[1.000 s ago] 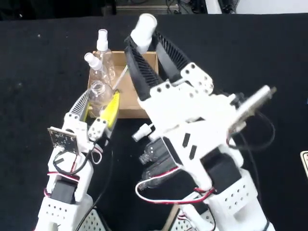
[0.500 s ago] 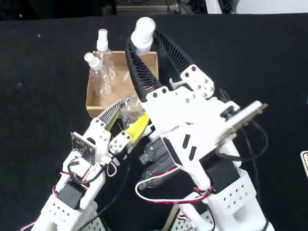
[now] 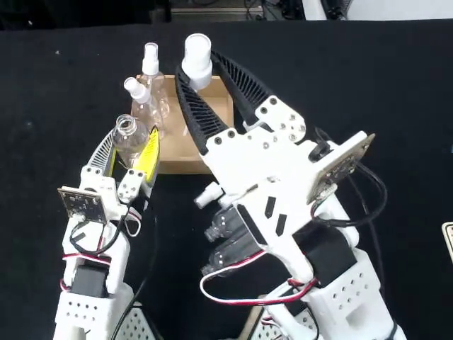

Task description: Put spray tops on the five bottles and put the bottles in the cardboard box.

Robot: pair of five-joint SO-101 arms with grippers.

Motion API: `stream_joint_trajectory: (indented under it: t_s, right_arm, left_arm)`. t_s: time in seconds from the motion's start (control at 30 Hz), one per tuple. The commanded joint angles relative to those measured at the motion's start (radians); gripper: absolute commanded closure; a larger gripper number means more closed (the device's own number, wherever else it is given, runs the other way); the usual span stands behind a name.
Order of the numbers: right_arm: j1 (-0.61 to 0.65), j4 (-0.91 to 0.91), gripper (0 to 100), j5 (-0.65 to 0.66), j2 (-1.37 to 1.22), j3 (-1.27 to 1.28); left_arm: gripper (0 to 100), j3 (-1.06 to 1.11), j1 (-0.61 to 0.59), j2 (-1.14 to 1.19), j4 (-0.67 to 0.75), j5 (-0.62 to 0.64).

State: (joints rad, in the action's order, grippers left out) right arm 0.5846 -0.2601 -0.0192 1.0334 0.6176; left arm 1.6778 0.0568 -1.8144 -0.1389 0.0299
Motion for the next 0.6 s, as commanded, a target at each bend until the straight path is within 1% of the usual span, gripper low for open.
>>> stream_joint_trajectory:
  t_s: [0.0, 0.17, 0.57]
  right_arm:
    - [0.018, 0.032, 98.7, 0.009, -0.010, -0.058]
    - [0.014, 0.037, 98.7, 0.009, -0.013, -0.058]
    - [0.017, 0.040, 98.7, 0.009, -0.015, -0.047]
  left_arm:
    - [97, 0.022, -0.012, -0.012, 0.025, 0.011]
    - [97, 0.022, -0.013, -0.012, 0.083, 0.012]
    - [97, 0.022, 0.001, -0.012, 0.087, 0.012]
